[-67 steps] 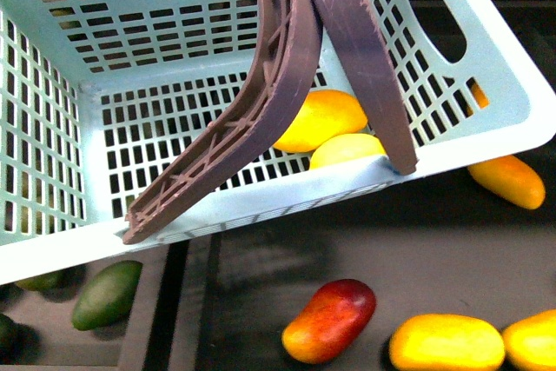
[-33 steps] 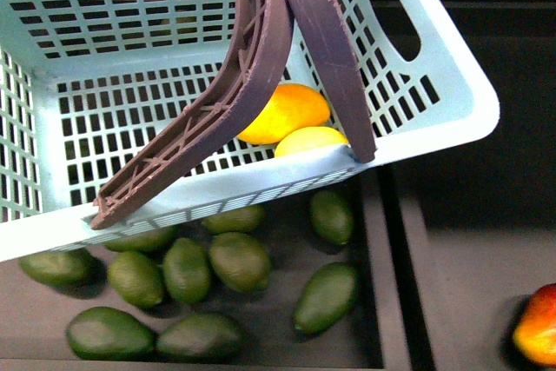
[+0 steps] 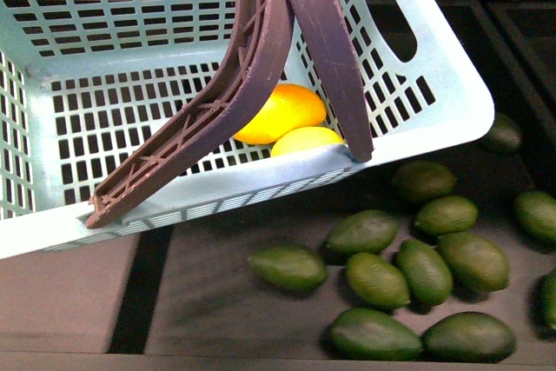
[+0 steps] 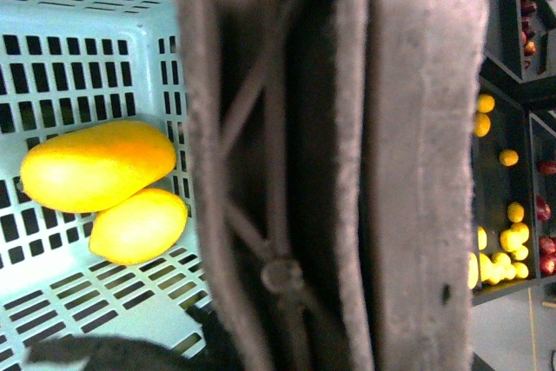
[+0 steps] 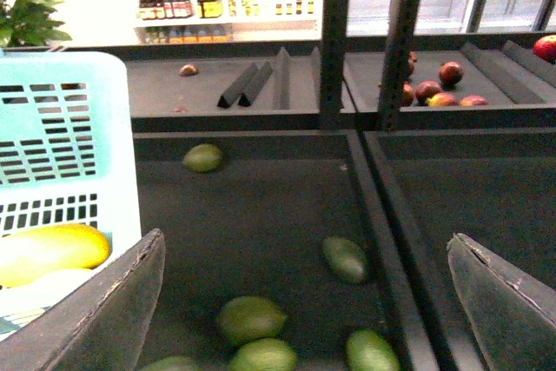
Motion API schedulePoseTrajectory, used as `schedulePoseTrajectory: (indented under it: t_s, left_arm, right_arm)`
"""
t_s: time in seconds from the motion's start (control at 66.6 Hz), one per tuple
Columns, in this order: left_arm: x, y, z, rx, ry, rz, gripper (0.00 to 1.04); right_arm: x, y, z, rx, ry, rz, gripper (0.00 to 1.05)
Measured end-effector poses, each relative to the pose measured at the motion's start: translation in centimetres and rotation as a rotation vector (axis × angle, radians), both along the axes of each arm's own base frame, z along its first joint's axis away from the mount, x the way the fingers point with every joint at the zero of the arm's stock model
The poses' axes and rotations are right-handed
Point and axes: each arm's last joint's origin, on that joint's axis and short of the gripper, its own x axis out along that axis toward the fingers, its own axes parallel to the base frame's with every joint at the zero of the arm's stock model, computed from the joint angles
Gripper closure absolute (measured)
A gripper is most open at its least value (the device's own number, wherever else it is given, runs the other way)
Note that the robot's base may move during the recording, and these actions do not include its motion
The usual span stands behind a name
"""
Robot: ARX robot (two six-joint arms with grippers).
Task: Pick lemon and mango into basket
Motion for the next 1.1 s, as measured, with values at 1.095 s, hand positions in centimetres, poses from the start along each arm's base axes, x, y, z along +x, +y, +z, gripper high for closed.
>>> schedulePoseTrajectory:
  t_s: [1.095]
  left_arm:
    - [15.6,1.4,-5.3,-0.343,0.02,0.947,0.91]
  right_arm:
    - [0.0,0.0,0.0,0.0,0.0,-0.001,0.09]
